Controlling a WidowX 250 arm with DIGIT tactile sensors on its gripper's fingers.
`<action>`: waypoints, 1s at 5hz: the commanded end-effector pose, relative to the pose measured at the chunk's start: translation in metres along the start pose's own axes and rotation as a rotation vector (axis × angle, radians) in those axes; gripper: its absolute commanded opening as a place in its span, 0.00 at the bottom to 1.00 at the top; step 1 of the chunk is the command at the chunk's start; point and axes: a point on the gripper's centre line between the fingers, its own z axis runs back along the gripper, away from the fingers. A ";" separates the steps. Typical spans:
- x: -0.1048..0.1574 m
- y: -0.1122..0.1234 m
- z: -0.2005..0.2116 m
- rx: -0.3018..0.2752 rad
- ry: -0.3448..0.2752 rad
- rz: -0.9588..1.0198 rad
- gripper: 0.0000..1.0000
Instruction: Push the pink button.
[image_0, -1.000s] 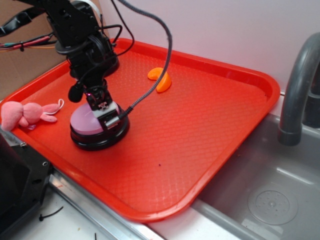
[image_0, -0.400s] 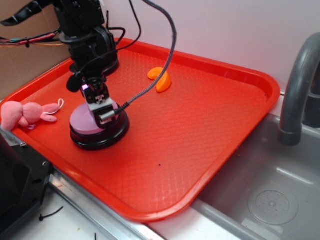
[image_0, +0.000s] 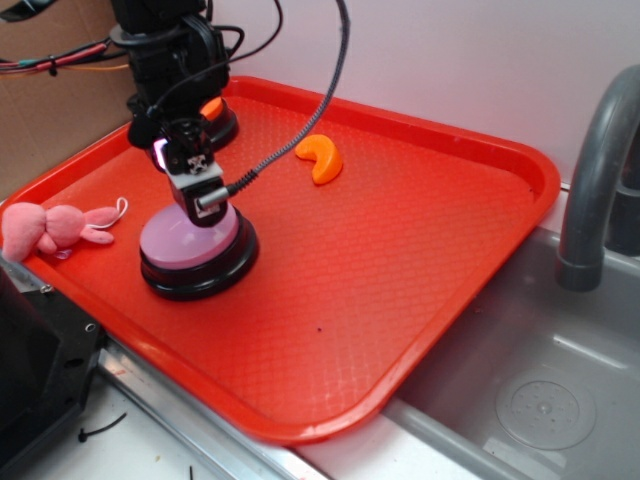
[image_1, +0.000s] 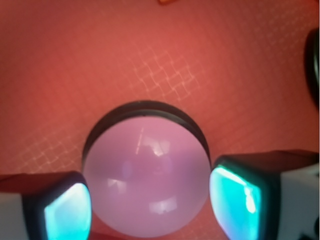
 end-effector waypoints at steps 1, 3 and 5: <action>0.007 -0.001 0.024 0.020 -0.064 0.016 1.00; 0.007 -0.001 0.037 0.039 -0.070 0.023 1.00; 0.004 -0.002 0.050 0.059 -0.074 0.031 1.00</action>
